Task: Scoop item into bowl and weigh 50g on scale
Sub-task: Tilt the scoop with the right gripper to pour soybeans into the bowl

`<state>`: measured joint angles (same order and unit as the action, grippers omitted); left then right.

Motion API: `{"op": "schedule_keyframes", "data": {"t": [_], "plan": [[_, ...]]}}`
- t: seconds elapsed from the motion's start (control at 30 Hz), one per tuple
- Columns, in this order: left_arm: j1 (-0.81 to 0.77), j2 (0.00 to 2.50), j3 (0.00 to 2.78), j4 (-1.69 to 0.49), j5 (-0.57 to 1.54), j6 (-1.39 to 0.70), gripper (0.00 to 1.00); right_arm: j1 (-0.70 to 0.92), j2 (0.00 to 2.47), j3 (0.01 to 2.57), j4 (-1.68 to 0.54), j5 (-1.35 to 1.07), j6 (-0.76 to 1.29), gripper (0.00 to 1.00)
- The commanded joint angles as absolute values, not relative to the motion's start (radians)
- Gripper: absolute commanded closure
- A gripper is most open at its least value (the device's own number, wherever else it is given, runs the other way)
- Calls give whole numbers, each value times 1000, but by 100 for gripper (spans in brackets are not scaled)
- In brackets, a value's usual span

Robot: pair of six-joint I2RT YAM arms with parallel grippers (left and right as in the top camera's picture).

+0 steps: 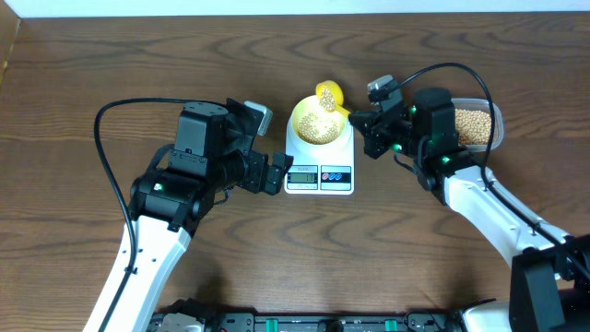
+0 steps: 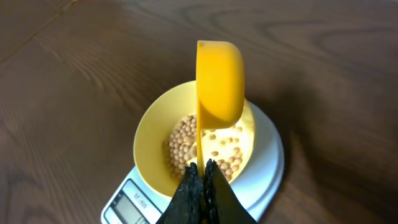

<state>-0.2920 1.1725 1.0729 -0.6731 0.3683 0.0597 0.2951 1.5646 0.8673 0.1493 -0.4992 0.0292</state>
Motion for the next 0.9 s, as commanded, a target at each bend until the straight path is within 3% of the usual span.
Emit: {"op": "schedule_keyframes", "data": {"t": [0.0,0.87], "plan": [[-294,1176,1071,-672,377,70,1,303,1515,875,143,-469,-37,99],[-294,1176,1071,-672,377,70,1,303,1491,875,131,-453,-380,99]]}}
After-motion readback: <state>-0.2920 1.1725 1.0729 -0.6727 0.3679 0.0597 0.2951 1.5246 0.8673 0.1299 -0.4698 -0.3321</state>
